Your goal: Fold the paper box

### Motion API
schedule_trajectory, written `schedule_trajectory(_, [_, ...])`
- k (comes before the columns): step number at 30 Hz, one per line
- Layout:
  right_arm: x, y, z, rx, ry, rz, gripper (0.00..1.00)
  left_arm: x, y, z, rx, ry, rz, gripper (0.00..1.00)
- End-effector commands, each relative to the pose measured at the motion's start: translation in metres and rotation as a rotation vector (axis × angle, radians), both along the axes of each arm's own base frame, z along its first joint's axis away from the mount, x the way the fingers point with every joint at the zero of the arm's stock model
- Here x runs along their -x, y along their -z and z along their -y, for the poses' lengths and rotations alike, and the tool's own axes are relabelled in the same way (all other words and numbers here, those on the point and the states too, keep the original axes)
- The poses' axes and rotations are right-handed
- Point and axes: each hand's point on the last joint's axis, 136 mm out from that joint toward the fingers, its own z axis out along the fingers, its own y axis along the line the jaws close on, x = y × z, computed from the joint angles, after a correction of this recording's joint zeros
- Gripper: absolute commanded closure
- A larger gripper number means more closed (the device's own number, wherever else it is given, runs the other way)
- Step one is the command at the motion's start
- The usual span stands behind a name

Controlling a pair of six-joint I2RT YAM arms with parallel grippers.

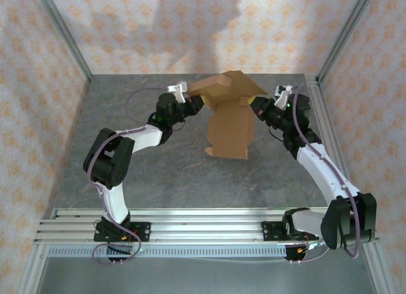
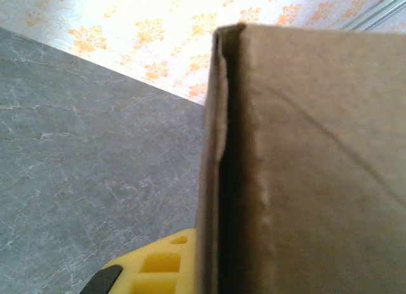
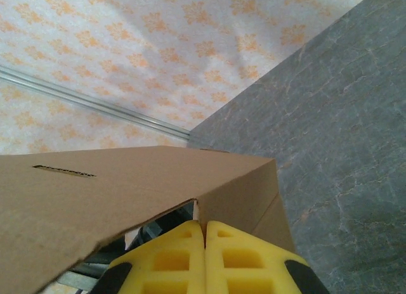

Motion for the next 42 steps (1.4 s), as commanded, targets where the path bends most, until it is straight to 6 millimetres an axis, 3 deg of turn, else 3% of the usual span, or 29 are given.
schedule_trajectory(1, [-0.001, -0.013, 0.0, 0.017, 0.008, 0.031, 1.0, 0.006, -0.023, 0.003, 0.005, 0.016, 0.063, 1.0])
schedule_trajectory(3, [-0.001, -0.014, 0.0, 0.017, 0.011, 0.035, 0.79, 0.006, -0.022, 0.003, 0.005, 0.013, 0.061, 1.0])
schedule_trajectory(4, [-0.001, -0.014, 0.0, 0.018, 0.011, 0.033, 0.76, 0.006, -0.022, 0.003, 0.005, 0.01, 0.061, 1.0])
schedule_trajectory(5, [-0.001, -0.013, 0.0, 0.019, 0.01, 0.034, 0.78, 0.005, -0.022, 0.003, 0.006, 0.009, 0.062, 1.0])
schedule_trajectory(7, [-0.001, -0.012, 0.0, 0.022, 0.01, 0.03, 1.0, 0.005, -0.021, 0.003, 0.006, 0.009, 0.06, 1.0])
schedule_trajectory(11, [-0.001, -0.009, 0.001, 0.04, 0.009, 0.026, 1.0, 0.004, -0.02, 0.001, 0.002, 0.001, 0.057, 1.0])
schedule_trajectory(12, [0.0, -0.01, 0.003, 0.05, 0.017, 0.03, 0.96, 0.004, -0.018, 0.001, 0.001, -0.003, 0.054, 1.0])
schedule_trajectory(15, [0.003, -0.013, 0.01, 0.085, 0.053, 0.044, 0.56, 0.001, -0.015, -0.004, 0.001, -0.03, 0.042, 1.0])
schedule_trajectory(18, [0.011, -0.021, 0.018, 0.128, 0.086, 0.06, 0.36, -0.003, -0.014, -0.012, 0.02, -0.072, 0.032, 1.0])
schedule_trajectory(21, [0.019, -0.028, 0.028, 0.185, 0.123, 0.057, 0.32, -0.006, -0.013, -0.023, -0.002, -0.142, 0.041, 1.0])
schedule_trajectory(28, [0.039, -0.05, 0.047, 0.392, 0.239, 0.021, 0.35, -0.016, -0.005, -0.058, -0.027, -0.363, 0.073, 1.0])
schedule_trajectory(34, [0.047, -0.082, 0.022, 0.55, 0.243, 0.048, 0.37, -0.019, 0.004, -0.06, -0.096, -0.404, 0.081, 1.0])
schedule_trajectory(38, [0.04, -0.094, -0.017, 0.637, 0.198, 0.073, 0.38, -0.018, 0.011, -0.065, -0.126, -0.427, 0.072, 1.0])
schedule_trajectory(42, [0.024, -0.092, -0.059, 0.734, 0.13, 0.079, 0.39, -0.016, 0.014, -0.066, -0.155, -0.431, 0.075, 1.0])
